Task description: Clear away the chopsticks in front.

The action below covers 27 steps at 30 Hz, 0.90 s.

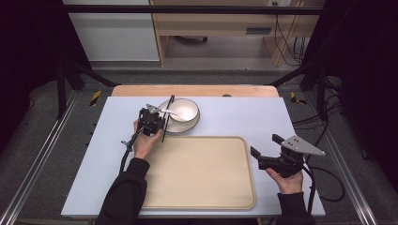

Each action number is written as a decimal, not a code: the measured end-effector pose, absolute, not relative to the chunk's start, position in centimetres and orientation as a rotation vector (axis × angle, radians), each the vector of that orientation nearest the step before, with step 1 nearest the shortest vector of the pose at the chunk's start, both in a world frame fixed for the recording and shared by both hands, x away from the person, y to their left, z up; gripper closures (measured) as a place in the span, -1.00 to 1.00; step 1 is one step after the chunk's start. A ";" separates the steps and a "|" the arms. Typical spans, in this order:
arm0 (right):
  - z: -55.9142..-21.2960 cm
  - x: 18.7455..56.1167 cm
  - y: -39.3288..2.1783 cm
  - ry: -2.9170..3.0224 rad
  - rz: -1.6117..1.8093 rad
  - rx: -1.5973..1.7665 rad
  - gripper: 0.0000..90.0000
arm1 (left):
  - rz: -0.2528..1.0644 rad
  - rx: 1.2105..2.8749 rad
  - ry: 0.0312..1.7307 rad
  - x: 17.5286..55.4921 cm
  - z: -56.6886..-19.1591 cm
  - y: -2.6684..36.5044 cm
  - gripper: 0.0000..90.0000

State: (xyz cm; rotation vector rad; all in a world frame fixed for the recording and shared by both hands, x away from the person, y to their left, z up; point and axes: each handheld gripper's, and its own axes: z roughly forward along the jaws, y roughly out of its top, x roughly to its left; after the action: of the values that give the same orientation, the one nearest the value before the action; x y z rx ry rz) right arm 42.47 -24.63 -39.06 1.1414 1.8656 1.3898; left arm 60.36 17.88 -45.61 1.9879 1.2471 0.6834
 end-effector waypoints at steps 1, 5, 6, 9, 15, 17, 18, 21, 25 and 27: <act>-39.0 42.5 -24.6 1.866 1.389 1.144 -0.87 | 0.683 1.988 1.247 60.4 -45.6 17.9 0.74; -39.1 42.5 -24.6 1.864 1.390 1.138 -0.86 | 0.683 1.984 1.280 60.6 -45.8 17.8 0.79; -39.1 42.5 -24.6 1.865 1.392 1.135 -0.86 | 0.677 1.979 1.289 60.6 -45.9 17.8 0.79; -39.1 42.5 -24.6 1.870 1.388 1.137 -0.86 | 0.684 1.981 1.297 60.7 -46.0 17.8 0.80; -39.1 42.5 -24.6 1.871 1.385 1.132 -0.86 | 0.693 1.962 1.323 60.7 -46.0 17.8 0.88; -39.1 42.5 -24.6 1.871 1.384 1.134 -0.86 | 0.692 1.958 1.327 60.6 -46.0 17.8 0.88; -39.1 42.5 -24.6 1.872 1.384 1.139 -0.86 | 0.693 1.956 1.330 60.6 -46.0 17.8 0.88; -39.1 42.5 -24.5 1.872 1.383 1.138 -0.86 | 0.694 1.943 1.331 60.5 -45.9 17.9 0.88; -39.1 42.5 -24.6 1.871 1.384 1.136 -0.86 | 0.699 1.906 1.324 59.9 -45.5 18.2 0.89; -39.1 42.5 -24.6 1.870 1.383 1.136 -0.86 | 0.709 1.895 1.327 59.6 -45.2 18.4 0.89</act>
State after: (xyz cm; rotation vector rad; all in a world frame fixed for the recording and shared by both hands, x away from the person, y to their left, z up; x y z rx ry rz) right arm 42.52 -24.59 -39.11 1.1359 1.8699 1.3833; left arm 59.60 18.39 -45.17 1.8949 1.3273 0.7089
